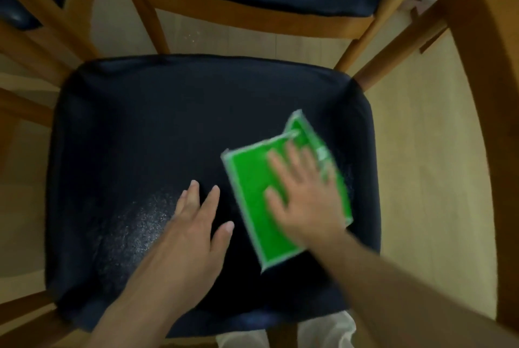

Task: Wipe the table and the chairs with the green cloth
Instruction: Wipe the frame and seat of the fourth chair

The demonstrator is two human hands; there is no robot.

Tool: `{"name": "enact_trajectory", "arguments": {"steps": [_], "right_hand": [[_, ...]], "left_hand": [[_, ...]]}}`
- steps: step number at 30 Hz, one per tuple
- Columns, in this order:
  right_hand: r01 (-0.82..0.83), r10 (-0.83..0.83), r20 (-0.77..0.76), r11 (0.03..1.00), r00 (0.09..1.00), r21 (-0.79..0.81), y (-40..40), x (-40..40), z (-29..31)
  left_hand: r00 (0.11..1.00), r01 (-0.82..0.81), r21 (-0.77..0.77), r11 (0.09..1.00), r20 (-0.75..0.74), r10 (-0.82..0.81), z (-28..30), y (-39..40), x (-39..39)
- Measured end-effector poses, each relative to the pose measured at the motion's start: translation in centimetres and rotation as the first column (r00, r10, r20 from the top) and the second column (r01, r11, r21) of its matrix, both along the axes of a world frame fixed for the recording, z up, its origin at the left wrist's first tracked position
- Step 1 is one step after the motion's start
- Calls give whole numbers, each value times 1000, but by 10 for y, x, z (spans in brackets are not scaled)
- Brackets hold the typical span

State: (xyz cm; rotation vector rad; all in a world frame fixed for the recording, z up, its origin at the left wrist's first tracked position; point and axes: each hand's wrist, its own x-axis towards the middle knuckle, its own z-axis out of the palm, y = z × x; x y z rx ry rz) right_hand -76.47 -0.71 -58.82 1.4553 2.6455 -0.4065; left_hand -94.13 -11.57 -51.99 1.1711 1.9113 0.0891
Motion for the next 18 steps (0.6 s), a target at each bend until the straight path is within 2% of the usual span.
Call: {"name": "enact_trajectory", "arguments": {"steps": [2,4,6,7,9,12,14,16,18], "right_hand": [[281,-283,30,959,959,41,62,15,-5],[546,-547,-29,837,837,-26,113,25,-8],[698,-709,-123,705,694,-128,142,26,-9],[722,-732,-123,681,670,-123,146,21,-9],[694,-694,-55,719,718,-20,133,9,-8],[501,-504,64,864,861,55,75,-10,3],[326,-322,116,945,940,-19,23,-29,15],[156,-141,105,976,984,-149,-23,-47,25],[77,-101,-52,934,993,-350,-49,-56,37]], "left_hand": [[1000,-6,3,1000,-14,6,3,0,-1],[999,-12,9,1000,-31,12,6,0,-3],[999,0,25,1000,-47,2,6,1,-5],[999,-1,36,999,-50,3,6,2,-7],[999,-16,36,999,-45,17,7,4,-11],[997,-51,55,997,-50,54,11,3,-12],[996,-78,63,995,-38,80,17,1,-8],[998,-62,63,996,-27,64,21,0,2],[999,-29,94,995,-19,30,23,-2,14]]}}
